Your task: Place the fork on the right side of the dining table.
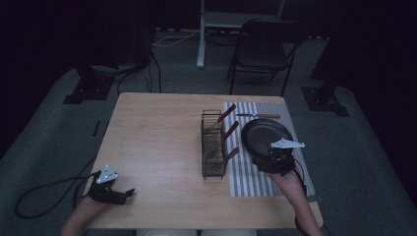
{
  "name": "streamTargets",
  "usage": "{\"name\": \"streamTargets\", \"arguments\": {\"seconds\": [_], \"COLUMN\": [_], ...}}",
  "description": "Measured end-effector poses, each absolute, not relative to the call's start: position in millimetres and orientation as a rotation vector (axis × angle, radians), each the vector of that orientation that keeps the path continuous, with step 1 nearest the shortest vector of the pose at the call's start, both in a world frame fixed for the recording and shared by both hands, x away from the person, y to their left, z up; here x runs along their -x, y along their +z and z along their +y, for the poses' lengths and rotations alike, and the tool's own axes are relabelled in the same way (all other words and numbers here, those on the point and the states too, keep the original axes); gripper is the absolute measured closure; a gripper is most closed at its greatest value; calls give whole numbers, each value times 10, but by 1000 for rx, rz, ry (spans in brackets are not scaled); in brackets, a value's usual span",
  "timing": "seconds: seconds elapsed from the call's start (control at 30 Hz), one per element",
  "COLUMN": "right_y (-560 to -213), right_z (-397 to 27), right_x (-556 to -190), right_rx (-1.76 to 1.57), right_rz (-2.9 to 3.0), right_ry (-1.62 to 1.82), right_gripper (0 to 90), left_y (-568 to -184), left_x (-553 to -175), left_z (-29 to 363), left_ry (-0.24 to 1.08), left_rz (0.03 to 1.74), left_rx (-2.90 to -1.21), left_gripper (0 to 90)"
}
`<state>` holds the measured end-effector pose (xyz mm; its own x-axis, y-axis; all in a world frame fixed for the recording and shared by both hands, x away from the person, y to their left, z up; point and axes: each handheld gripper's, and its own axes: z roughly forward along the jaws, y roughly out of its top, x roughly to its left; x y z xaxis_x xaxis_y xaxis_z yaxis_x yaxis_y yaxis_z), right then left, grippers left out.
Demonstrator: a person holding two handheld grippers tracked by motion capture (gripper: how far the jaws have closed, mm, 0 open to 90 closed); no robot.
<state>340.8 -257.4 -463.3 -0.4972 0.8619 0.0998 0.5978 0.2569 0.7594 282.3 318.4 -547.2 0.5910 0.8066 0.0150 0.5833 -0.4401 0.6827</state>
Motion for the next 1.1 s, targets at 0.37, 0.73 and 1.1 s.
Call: {"name": "streamTargets", "arguments": {"seconds": [0.37,0.73,1.1], "right_y": [-4442,-4286,-4190], "right_z": [-2506,-2486,-2431], "right_x": [-3588,-3797,-3987], "right_rx": [-1304,-1290,-1289], "right_rz": [2185,2158,2154], "right_ry": [1138,1168,1202], "right_gripper": [202,202,203], "left_y": [-5472,-5472,-5472], "left_x": [-2823,-2823,-2823], "left_z": [3184,3184,3185], "left_ry": [451,451,451], "left_rz": [1097,1097,1097], "left_rx": [-2179,-2180,-2180], "left_gripper": [0,0,0]}}
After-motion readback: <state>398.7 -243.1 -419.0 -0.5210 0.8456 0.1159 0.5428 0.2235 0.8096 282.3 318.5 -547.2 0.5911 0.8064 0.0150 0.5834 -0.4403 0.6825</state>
